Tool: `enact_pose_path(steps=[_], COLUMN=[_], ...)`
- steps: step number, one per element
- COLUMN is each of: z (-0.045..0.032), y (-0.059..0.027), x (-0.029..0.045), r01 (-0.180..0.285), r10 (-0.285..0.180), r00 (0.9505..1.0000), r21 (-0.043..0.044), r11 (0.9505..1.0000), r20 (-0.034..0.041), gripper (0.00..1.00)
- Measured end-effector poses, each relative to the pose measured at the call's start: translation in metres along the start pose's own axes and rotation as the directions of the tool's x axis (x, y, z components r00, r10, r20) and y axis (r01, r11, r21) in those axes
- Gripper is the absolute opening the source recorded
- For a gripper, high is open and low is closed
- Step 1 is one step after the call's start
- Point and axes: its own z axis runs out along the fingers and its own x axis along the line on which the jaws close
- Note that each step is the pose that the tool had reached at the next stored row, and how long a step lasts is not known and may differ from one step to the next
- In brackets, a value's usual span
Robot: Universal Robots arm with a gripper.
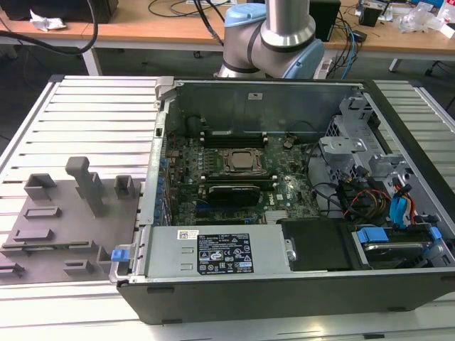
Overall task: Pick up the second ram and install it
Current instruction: 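Pick up the second ram and move it above second insertion slot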
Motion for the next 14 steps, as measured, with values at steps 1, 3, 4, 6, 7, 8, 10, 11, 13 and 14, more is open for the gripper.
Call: enact_pose_path(steps=[1, 3, 4, 6, 7, 8, 10, 11, 13, 14], z=[0.0, 0.0, 0.0, 0.0, 0.0, 0.0, 0.0, 0.0, 0.0, 0.0], y=[0.0, 0.0, 0.0, 0.0, 0.0, 0.0, 0.0, 0.0, 0.0, 0.0], x=[0.0, 0.0, 0.0, 0.0, 0.0, 0.0, 0.0, 0.0, 0.0, 0.0], r01=[0.024, 0.044, 0.058, 0.092, 0.102, 0.122, 0.144, 0.158, 0.197, 0.217], r10=[-0.024, -0.044, -0.058, -0.092, -0.102, -0.122, -0.144, -0.158, -0.197, -0.217], r00=[0.9997, 0.999, 0.9983, 0.9958, 0.9948, 0.9925, 0.9895, 0.9874, 0.9804, 0.9761], r21=[-0.0006, -0.0011, -0.0015, -0.0023, -0.0026, -0.0032, -0.0038, -0.0043, -0.0055, -0.0062], r11=[0.9997, 0.999, 0.9983, 0.9958, 0.9948, 0.9925, 0.9896, 0.9874, 0.9805, 0.9761], r20=[-0.001, -0.0019, -0.0026, -0.0039, -0.0044, -0.0053, -0.0062, -0.0068, -0.0083, -0.0091], gripper=[0.11, 0.11, 0.11, 0.11, 0.11, 0.11, 0.11, 0.11, 0.11, 0.11])
